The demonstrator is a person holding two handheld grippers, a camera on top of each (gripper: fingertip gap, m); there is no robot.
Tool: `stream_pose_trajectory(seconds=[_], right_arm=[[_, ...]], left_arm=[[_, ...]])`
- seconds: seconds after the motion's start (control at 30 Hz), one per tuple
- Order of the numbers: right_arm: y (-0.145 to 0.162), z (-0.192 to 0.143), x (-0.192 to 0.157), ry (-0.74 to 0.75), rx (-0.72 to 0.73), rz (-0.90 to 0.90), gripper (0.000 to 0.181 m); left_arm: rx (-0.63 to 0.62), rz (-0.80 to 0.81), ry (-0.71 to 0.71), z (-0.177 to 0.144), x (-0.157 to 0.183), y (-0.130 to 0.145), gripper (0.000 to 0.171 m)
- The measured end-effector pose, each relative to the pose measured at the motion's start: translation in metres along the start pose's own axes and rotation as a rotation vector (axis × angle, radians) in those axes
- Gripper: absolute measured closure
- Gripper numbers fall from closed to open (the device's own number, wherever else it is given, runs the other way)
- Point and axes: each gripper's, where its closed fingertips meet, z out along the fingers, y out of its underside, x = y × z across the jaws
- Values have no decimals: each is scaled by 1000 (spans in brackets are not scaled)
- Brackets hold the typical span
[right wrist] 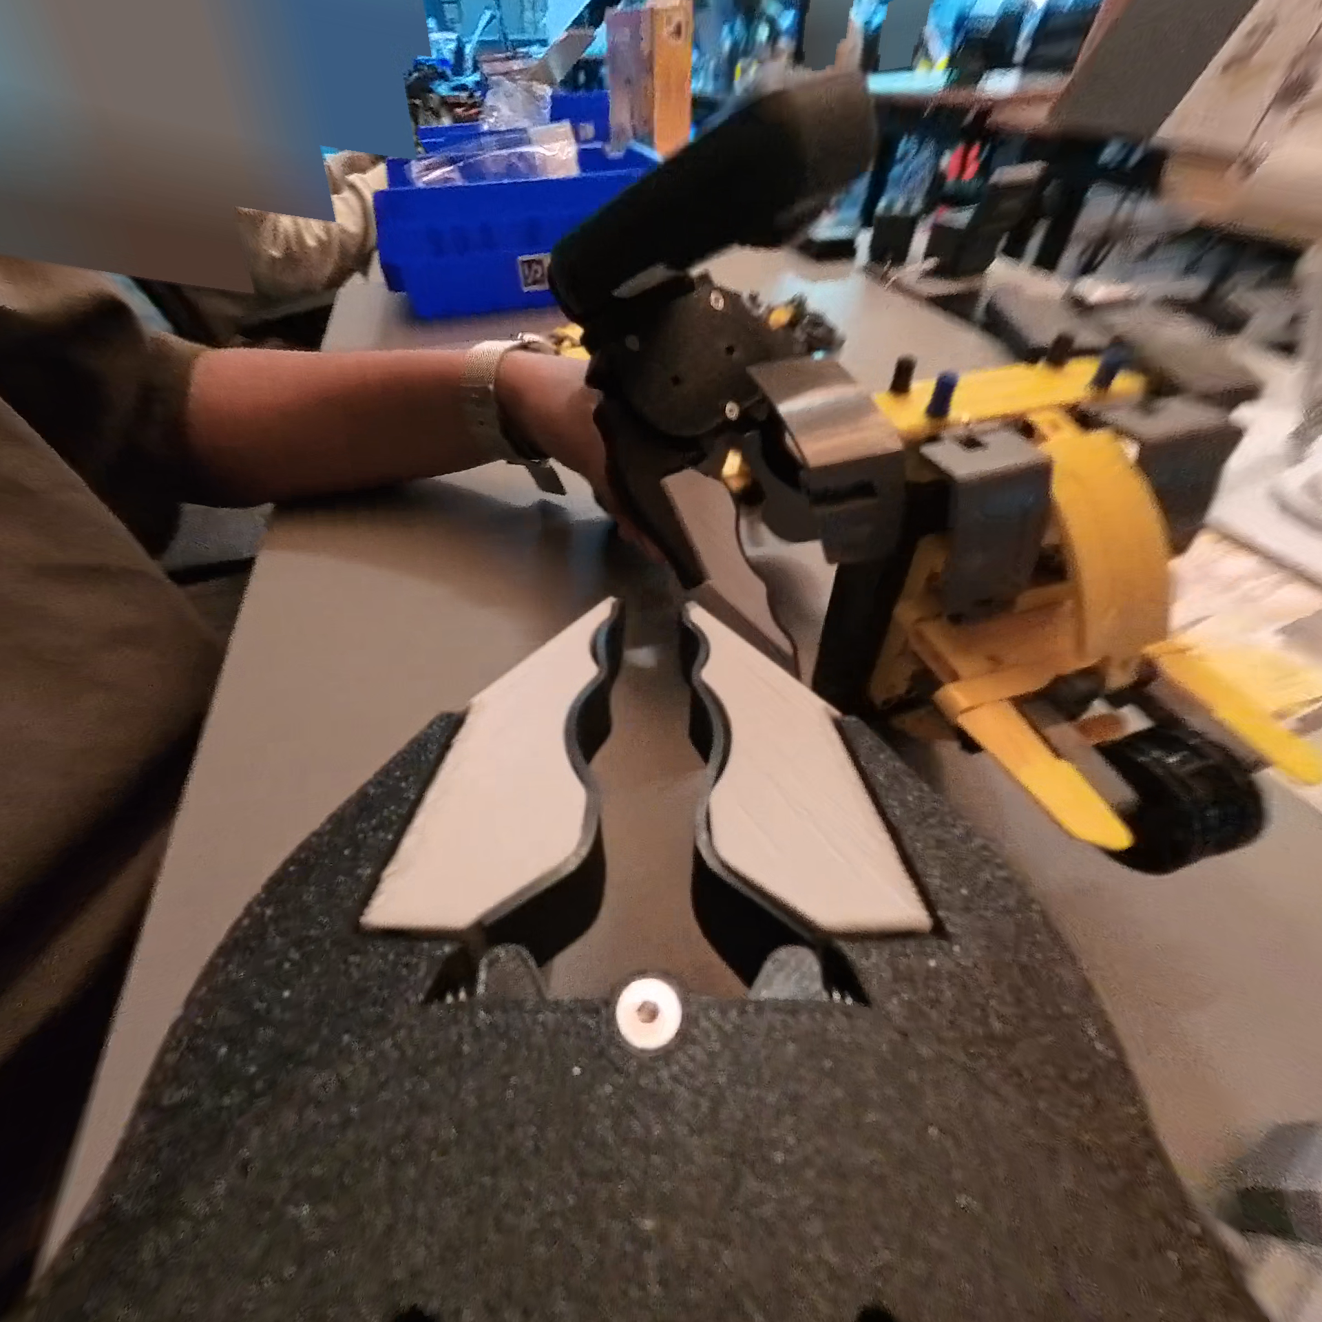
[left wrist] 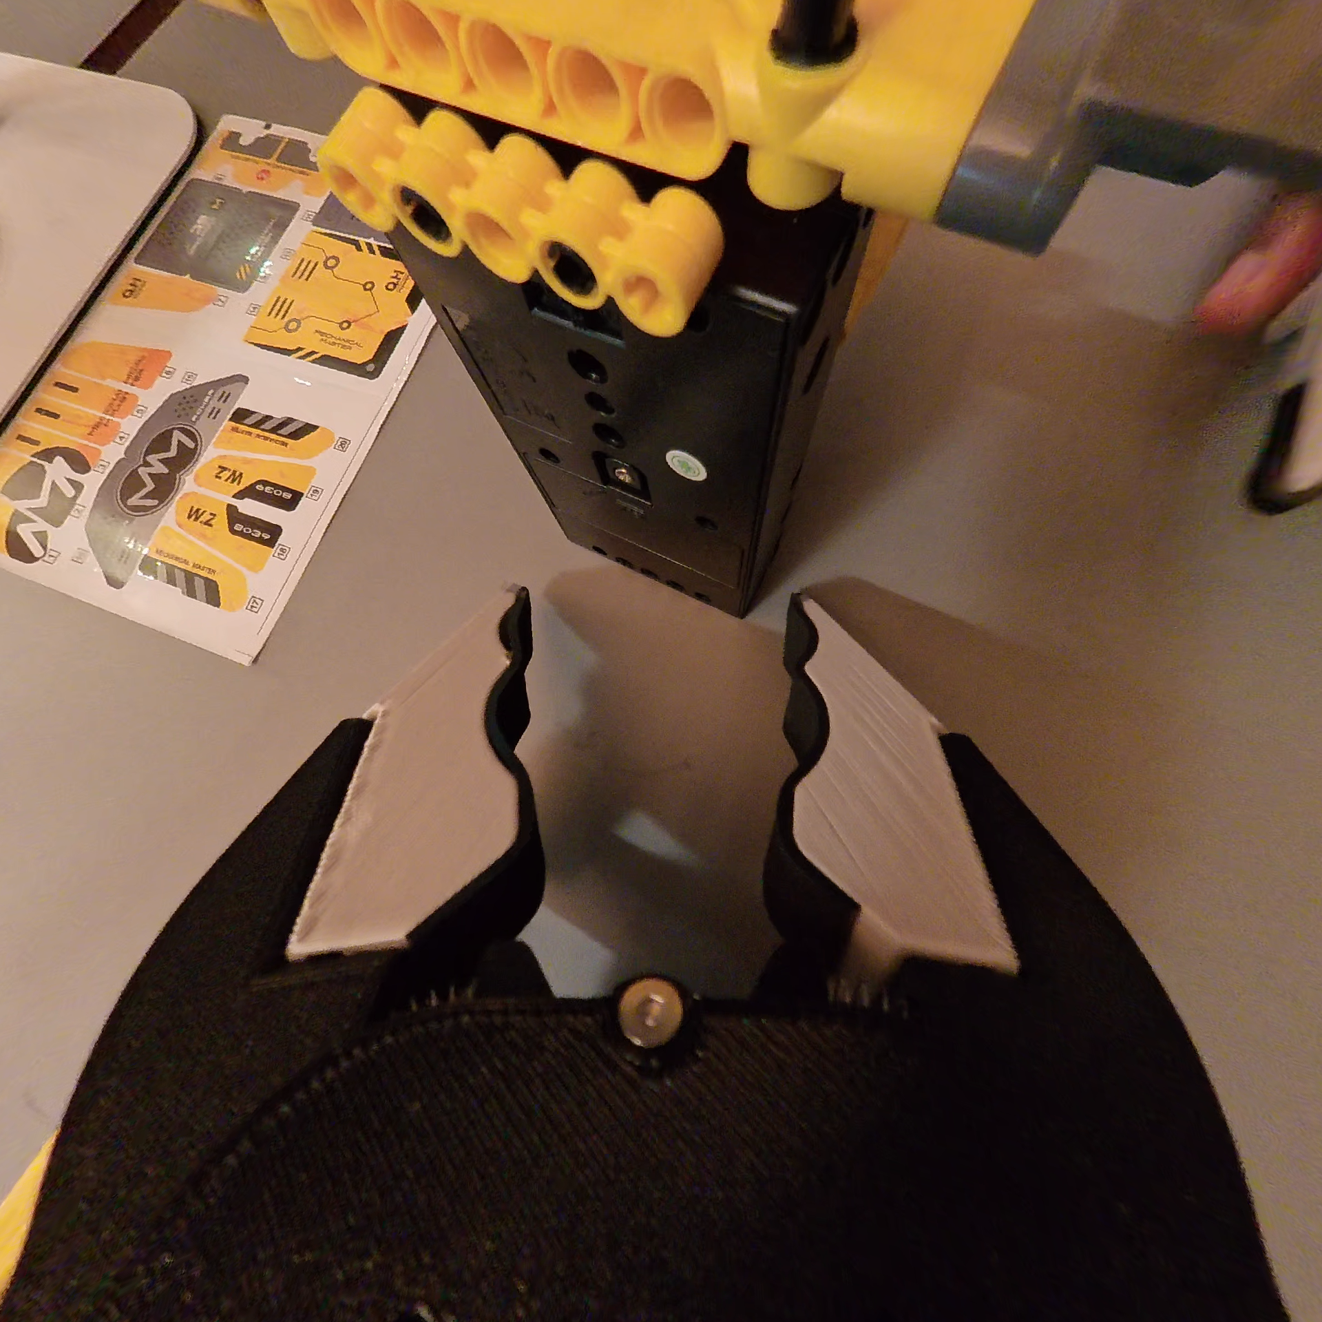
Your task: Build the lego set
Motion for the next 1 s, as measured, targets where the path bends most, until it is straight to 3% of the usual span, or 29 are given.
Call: stream_pose_trajectory(seconds=[0.17, 0.33, 0.53, 0.6, 0.7, 0.8, 1.0], right_arm=[[34, 8, -10, -160, -208, 338, 142], [45, 13, -12, -161, -280, 330, 135], [45, 13, -13, -161, -281, 325, 135], [45, 13, -13, -162, -282, 322, 135], [45, 13, -13, -164, -280, 327, 135], [45, 13, -13, -168, -274, 332, 135], [45, 13, -13, -169, -277, 334, 135]], left_arm=[[13, -15, 15, -2, 0, -1, 102], [57, -9, 49, -5, 3, -8, 94], [245, 1, 158, -9, 6, -45, 83], [256, 3, 193, -7, 6, -50, 84], [220, 46, 207, 2, 3, -49, 104], [212, 49, 240, 6, 2, -54, 104], [235, 1, 108, 19, -31, -64, 105]])
